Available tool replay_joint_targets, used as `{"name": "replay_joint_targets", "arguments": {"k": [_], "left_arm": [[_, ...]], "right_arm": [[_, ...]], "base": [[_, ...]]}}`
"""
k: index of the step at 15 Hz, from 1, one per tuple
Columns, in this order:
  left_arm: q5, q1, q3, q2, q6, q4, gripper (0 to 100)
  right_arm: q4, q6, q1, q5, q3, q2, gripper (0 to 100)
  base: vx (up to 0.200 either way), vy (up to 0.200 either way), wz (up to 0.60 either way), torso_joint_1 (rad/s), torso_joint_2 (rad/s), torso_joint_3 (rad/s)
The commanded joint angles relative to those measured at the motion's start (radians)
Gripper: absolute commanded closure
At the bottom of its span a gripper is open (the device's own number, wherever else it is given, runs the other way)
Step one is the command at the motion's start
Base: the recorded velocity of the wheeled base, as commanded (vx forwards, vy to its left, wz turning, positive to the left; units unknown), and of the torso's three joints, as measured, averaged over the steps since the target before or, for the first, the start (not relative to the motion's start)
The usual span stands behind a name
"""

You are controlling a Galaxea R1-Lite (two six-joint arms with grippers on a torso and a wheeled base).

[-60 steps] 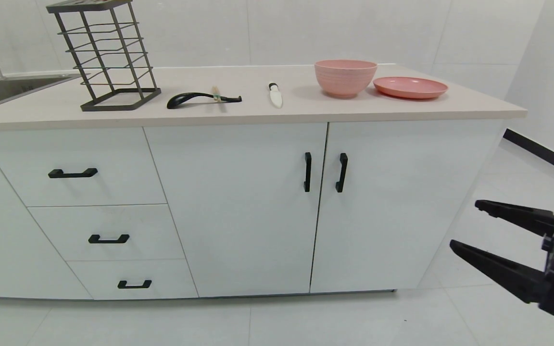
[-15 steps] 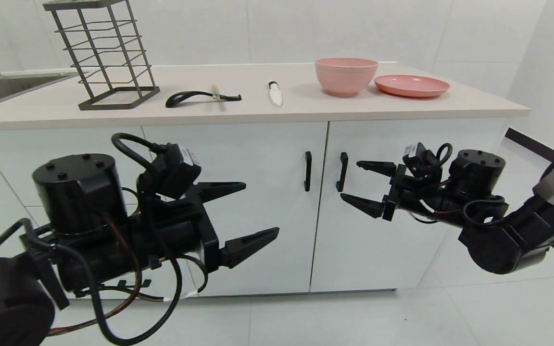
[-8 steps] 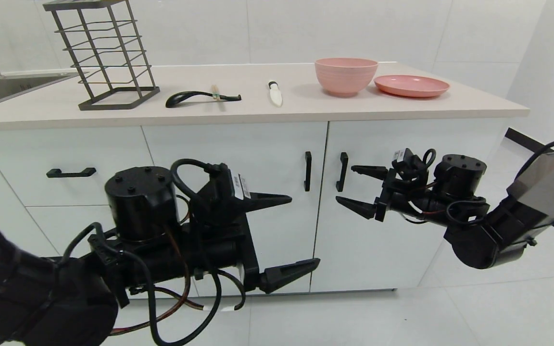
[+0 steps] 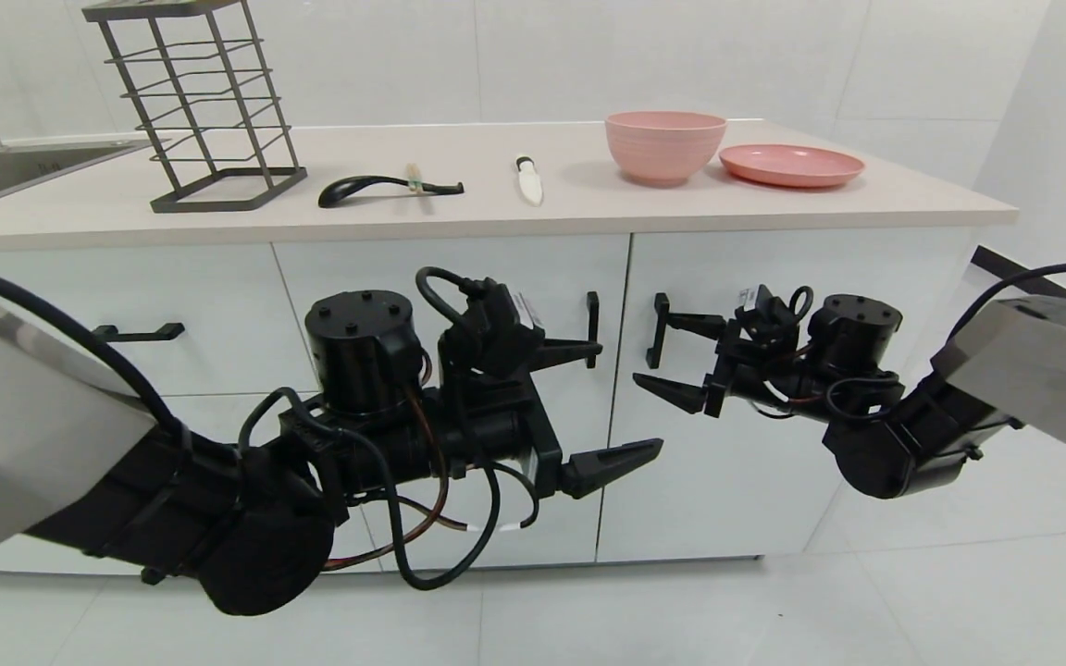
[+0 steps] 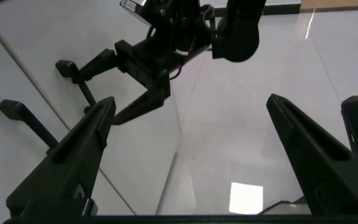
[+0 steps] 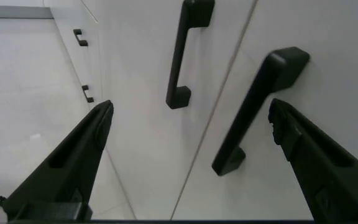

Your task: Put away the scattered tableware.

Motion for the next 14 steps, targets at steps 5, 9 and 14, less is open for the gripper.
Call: {"name": "replay_joint_targets", "arguments": {"k": [5, 9, 14], "left_arm": [[0.016, 0.009, -0.081, 0.062, -0.074, 0.001, 0], [0.017, 0.012, -0.117, 0.1, -0.074, 0.0, 0], [0.019, 0.014, -0.152, 0.128, -0.075, 0.003, 0]], "right_arm": [[-0.063, 0.002, 0.001, 0.154, -0.053, 0.075, 0], [-0.066, 0.012, 0.012, 0.238, -0.048, 0.09, 0], [-0.115, 0.012, 0.027, 0.269, 0.159, -0.028, 0]], "base": [[0.0, 0.0, 0.0, 0.0, 0.0, 0.0], [0.0, 0.0, 0.0, 0.0, 0.0, 0.0], [0.0, 0.0, 0.0, 0.0, 0.0, 0.0]]}}
